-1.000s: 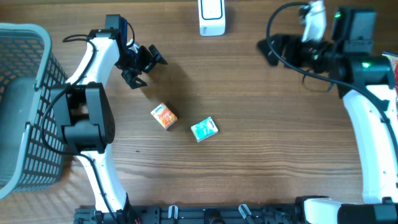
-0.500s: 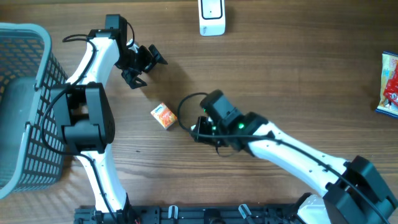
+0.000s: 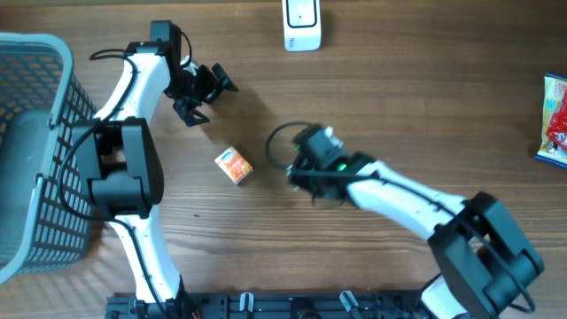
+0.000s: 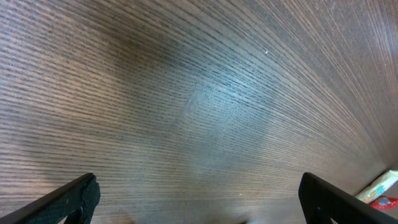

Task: Scan the item barcode
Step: 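Reach the right gripper to the green Kleenex pack and grasp it, then lift the green Kleenex pack and carry it up toward the scanner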

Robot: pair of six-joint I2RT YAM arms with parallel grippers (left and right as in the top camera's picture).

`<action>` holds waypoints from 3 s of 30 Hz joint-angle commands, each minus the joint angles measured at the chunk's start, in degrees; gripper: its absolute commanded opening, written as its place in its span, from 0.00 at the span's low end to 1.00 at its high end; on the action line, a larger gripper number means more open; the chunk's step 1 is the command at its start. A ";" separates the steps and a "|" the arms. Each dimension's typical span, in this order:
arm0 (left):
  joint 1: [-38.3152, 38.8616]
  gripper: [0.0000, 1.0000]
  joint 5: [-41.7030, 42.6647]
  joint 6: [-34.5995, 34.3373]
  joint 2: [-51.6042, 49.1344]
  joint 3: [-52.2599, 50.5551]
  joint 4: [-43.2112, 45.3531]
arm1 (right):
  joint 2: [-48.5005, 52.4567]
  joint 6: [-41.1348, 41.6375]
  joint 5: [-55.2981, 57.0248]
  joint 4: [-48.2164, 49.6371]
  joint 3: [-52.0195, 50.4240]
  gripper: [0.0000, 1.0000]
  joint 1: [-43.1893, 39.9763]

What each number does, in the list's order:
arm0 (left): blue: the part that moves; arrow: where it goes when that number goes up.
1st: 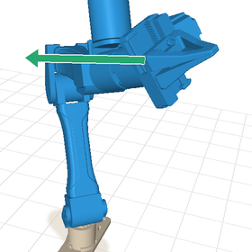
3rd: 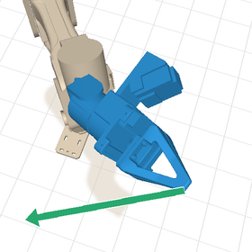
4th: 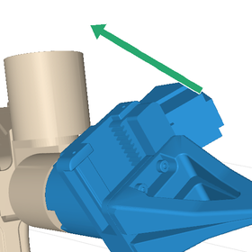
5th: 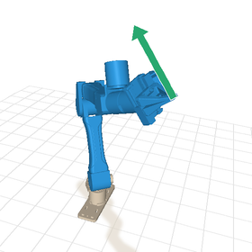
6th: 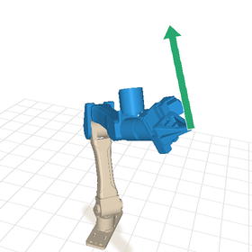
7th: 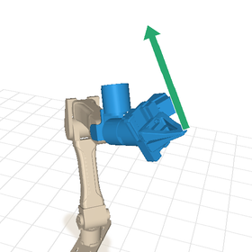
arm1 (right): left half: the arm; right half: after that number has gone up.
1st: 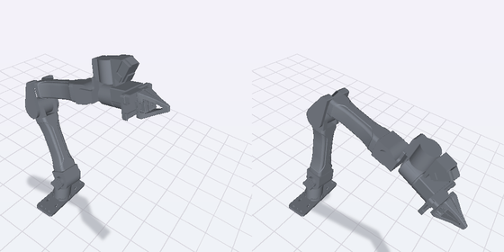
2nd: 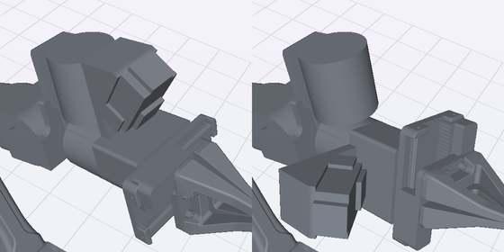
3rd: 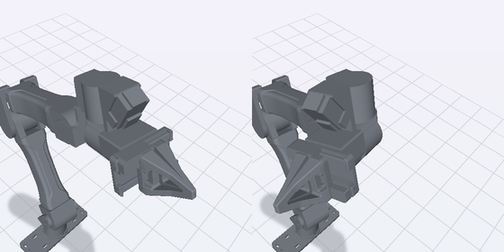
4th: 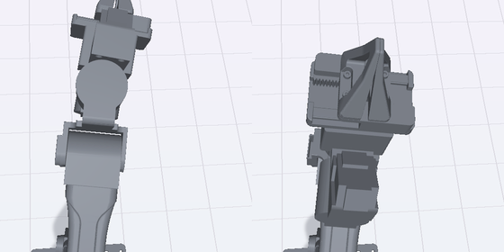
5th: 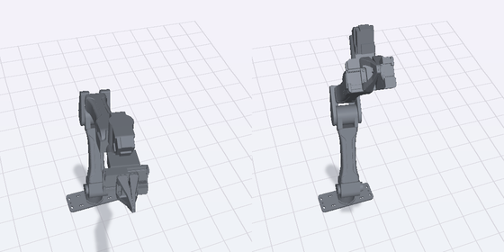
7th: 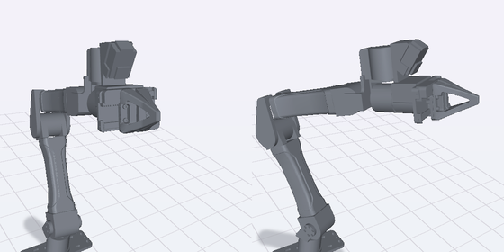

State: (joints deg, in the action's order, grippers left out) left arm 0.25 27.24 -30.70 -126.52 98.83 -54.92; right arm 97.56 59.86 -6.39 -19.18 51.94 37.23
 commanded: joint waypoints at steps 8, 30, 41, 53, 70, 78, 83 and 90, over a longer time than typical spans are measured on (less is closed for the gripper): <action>-0.11 1.00 -0.13 0.68 1.38 -0.24 -0.02 | 1.46 -8.44 -8.20 -17.25 10.10 0.56 -12.28; -0.11 1.00 -0.13 0.68 1.38 -0.24 -0.02 | 6.12 9.11 1.70 -0.74 0.85 0.47 -12.35; -0.11 1.00 -0.13 0.68 1.38 -0.24 -0.02 | 2.25 -4.57 1.64 2.01 0.87 0.04 -13.11; -0.11 1.00 -0.13 0.68 1.38 -0.24 -0.02 | -6.62 -40.19 -50.27 16.39 0.85 0.04 -23.52; -0.11 1.00 -0.13 0.68 1.38 -0.24 -0.02 | 20.24 -3.91 -86.60 64.70 0.87 0.04 -35.69; -0.11 1.00 -0.13 0.68 1.38 -0.24 -0.02 | 20.02 22.93 -86.05 83.32 4.79 0.04 -44.61; -0.11 1.00 -0.13 0.68 1.38 -0.24 -0.02 | 20.02 24.55 -86.29 89.66 4.94 0.04 -45.22; -0.11 1.00 -0.13 0.68 1.38 -0.24 -0.02 | 20.04 24.26 -86.27 100.54 4.94 0.04 -44.41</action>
State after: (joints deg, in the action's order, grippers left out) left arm 0.25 27.24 -30.70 -126.52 98.83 -54.92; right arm 117.56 84.40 -89.36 79.50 56.03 -7.38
